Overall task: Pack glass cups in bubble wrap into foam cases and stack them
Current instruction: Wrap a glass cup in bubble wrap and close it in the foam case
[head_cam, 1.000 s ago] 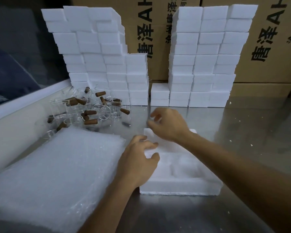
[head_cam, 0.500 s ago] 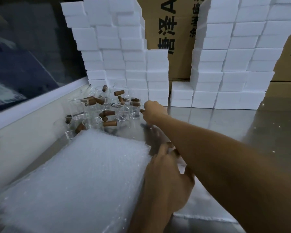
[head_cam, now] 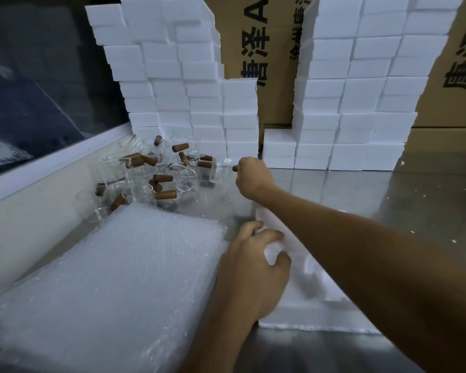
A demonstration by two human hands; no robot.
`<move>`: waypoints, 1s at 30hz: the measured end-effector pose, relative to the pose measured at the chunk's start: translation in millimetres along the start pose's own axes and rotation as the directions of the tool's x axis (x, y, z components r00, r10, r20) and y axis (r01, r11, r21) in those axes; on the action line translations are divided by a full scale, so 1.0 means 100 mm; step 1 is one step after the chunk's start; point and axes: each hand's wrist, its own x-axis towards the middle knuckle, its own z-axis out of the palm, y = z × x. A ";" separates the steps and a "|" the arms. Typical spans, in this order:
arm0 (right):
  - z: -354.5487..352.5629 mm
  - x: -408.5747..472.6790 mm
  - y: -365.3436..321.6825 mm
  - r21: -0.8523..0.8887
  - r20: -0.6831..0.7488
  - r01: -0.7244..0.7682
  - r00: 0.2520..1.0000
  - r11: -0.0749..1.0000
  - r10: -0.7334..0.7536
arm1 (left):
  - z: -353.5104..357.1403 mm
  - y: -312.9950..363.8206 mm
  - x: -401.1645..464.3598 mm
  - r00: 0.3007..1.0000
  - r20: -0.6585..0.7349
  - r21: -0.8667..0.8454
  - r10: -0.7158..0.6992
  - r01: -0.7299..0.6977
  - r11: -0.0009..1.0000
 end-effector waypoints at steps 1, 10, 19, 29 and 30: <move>-0.11 -0.08 0.04 0.045 -0.023 -0.002 1.000 0.999 0.003 | -0.01 0.00 0.00 1.000 -0.009 -0.003 -0.003 0.003 1.000; -1.13 -1.30 0.43 0.263 -0.306 0.152 0.950 0.953 -0.067 | -0.10 0.18 -0.04 0.981 -0.193 -0.009 -0.011 0.010 1.000; -1.41 -2.26 0.79 0.325 -0.410 0.279 0.903 0.904 -0.131 | -0.16 0.34 -0.11 0.948 -0.176 -0.022 0.265 -0.273 0.962; -1.28 -2.46 0.89 0.108 -0.306 0.405 0.882 0.908 -0.357 | -0.16 0.42 -0.16 0.915 -0.156 0.015 0.372 -0.375 0.927; -1.27 -2.47 0.90 0.039 -0.263 0.419 0.880 0.907 -0.395 | -0.16 0.42 -0.16 0.913 -0.157 0.027 0.375 -0.376 0.926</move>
